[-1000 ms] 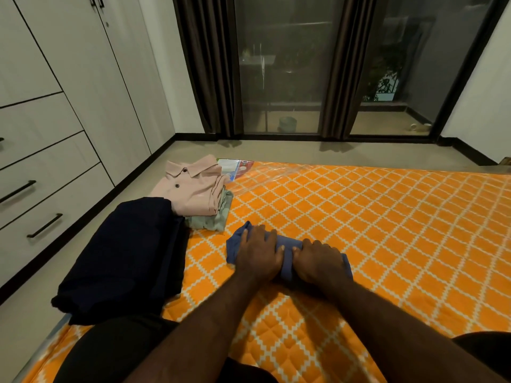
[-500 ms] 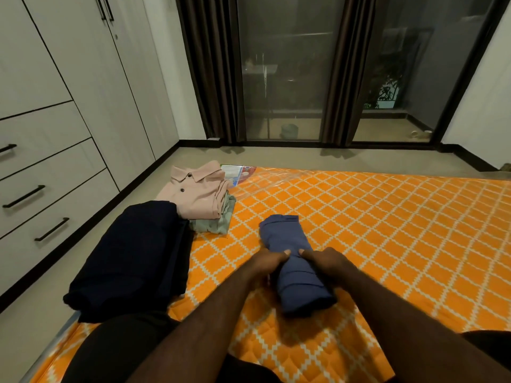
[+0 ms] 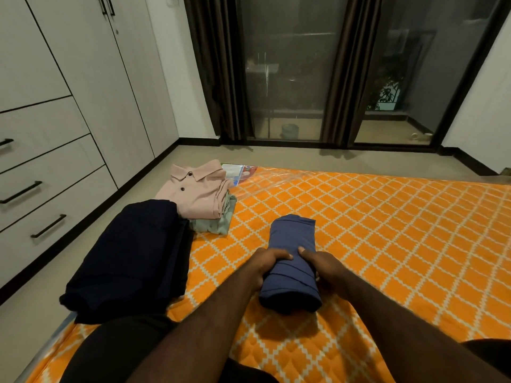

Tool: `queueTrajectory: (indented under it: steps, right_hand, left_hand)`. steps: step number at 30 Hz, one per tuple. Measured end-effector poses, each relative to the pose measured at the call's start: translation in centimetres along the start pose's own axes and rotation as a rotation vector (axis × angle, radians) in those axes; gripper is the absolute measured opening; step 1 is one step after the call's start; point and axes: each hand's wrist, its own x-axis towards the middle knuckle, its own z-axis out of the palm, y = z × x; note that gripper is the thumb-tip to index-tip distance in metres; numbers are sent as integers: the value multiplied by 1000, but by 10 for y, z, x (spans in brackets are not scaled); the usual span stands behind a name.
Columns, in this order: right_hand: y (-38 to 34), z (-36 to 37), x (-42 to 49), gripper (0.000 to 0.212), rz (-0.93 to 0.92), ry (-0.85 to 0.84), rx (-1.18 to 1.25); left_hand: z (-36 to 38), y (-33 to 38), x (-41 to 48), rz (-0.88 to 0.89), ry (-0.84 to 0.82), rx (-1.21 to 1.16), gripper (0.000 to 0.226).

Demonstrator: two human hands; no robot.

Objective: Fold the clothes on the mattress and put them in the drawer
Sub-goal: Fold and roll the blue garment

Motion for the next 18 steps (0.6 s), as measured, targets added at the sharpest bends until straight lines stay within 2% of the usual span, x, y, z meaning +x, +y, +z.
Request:
queueTrajectory:
  steps: [4, 6, 9, 12, 15, 18]
  right_hand:
    - [-16, 5, -17, 57, -142, 15, 103]
    - [-24, 5, -19, 56, -210, -14, 218]
    - [-29, 4, -19, 60, -196, -165, 483]
    - [-36, 7, -21, 57, -135, -313, 677]
    - [-42, 12, -20, 56, -149, -303, 735]
    - [-58, 27, -25, 49, -201, -255, 677]
  left_hand:
    - [1, 3, -2, 28, 15, -87, 34]
    - [2, 9, -4, 73, 17, -126, 31]
    - [6, 20, -9, 168, -16, -147, 38]
    - [4, 31, -24, 217, -51, -131, 35]
    - [-4, 48, -40, 228, -63, -55, 37]
    - [-22, 67, -56, 202, -13, 28, 40]
